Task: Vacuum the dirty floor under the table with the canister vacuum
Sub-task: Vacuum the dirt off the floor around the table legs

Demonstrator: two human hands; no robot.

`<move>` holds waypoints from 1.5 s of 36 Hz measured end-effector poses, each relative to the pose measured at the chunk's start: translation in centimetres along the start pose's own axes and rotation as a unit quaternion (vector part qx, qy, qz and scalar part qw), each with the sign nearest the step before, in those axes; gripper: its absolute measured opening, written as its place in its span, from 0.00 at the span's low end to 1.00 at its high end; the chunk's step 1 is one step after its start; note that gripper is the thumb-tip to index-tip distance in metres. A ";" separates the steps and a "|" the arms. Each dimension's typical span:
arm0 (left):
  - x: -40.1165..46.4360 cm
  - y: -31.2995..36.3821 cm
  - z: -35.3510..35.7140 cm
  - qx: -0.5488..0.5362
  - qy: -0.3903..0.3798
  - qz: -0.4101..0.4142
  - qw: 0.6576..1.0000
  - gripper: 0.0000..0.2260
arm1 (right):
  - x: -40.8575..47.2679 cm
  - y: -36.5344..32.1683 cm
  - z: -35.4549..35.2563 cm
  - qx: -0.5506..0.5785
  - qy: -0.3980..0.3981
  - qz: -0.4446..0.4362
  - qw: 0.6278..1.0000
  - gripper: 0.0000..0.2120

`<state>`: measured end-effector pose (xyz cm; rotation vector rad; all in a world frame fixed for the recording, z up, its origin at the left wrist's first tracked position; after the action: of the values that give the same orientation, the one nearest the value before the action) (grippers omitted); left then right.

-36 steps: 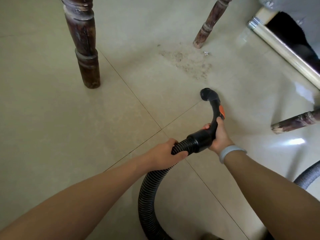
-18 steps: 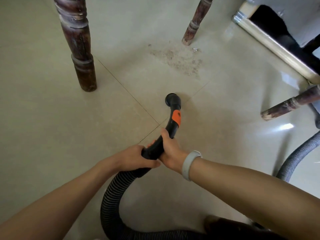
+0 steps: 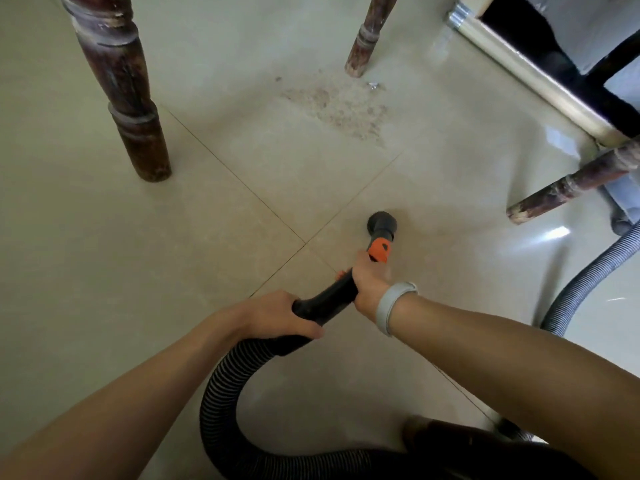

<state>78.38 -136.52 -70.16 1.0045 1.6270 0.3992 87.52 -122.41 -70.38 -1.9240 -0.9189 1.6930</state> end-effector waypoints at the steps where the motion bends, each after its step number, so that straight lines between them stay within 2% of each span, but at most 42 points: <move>1: 0.1 -0.4 0.2 0.007 0.001 -0.002 1.000 0.10 | 0.3 0.6 -0.5 -0.009 0.013 -0.006 1.000 0.11; 4: 0.1 -1.3 0.2 0.030 0.021 -0.003 0.999 0.11 | 0.7 1.6 -1.0 -0.036 0.041 -0.017 0.998 0.12; 7: 0.0 -1.6 -0.3 0.005 0.046 -0.006 0.999 0.12 | 0.3 1.6 -0.4 -0.043 0.036 -0.017 0.998 0.16; 10: -0.2 -2.0 -0.8 -0.002 0.060 -0.010 0.998 0.13 | 0.6 2.0 0.2 -0.033 0.025 -0.004 0.999 0.24; 13: -0.6 -2.7 -1.5 0.005 0.083 -0.021 0.996 0.15 | 0.3 2.2 1.3 -0.007 0.015 0.009 1.000 0.19; 18: -2.2 -4.6 -2.9 -0.010 0.121 -0.085 0.989 0.20 | -0.4 2.9 5.0 -0.053 -0.029 0.002 0.998 0.31; 25: -9.6 -5.4 -2.7 -0.149 0.150 -0.160 0.964 0.20 | -6.2 3.9 8.7 -0.146 -0.108 0.007 0.983 0.34; 29: -14.5 -4.1 -2.5 -0.195 0.185 -0.188 0.945 0.18 | -11.7 3.4 9.6 -0.162 -0.147 0.024 0.976 0.31; 32: -18.3 -2.6 -1.8 -0.227 0.218 -0.209 0.926 0.16 | -15.9 2.3 9.7 -0.156 -0.175 0.035 0.972 0.16; 33: -19.6 -2.1 -1.4 -0.235 0.229 -0.218 0.919 0.16 | -17.4 2.1 9.5 -0.153 -0.183 0.046 0.970 0.14; 37: -25.4 0.1 0.7 -0.273 0.265 -0.244 0.892 0.15 | -24.5 0.8 8.4 -0.198 -0.224 0.036 0.953 0.14; 44: -33.5 5.8 5.2 -0.324 0.262 -0.265 0.870 0.07 | -35.6 -1.6 5.5 -0.289 -0.313 -0.075 0.901 0.14; 47: -37.2 8.0 6.5 -0.347 0.260 -0.275 0.858 0.16 | -39.9 -2.9 3.7 -0.310 -0.353 -0.103 0.877 0.13; 49: -40.2 9.1 7.2 -0.379 0.284 -0.302 0.827 0.28 | -42.5 -4.3 2.1 -0.327 -0.372 -0.122 0.860 0.14; 50: -41.9 9.6 7.4 -0.383 0.301 -0.319 0.813 0.30 | -43.8 -5.2 1.2 -0.338 -0.379 -0.133 0.851 0.14; 54: -48.2 12.6 7.2 -0.364 0.390 -0.354 0.768 0.20 | -48.0 -7.6 -3.5 -0.393 -0.377 -0.169 0.821 0.14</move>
<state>90.51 -168.51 -33.20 -0.4772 2.1418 0.8946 87.39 -150.82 -30.78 -1.2430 -2.4092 2.0310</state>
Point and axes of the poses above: each hand's wrist, its own x-axis towards the middle knuckle, its own z-axis out of the palm, y = z × x, the point moved 9 cm from there along x, towards the middle knuckle, and after that the axes turned 12 degrees about x, right-handed, at the moved point
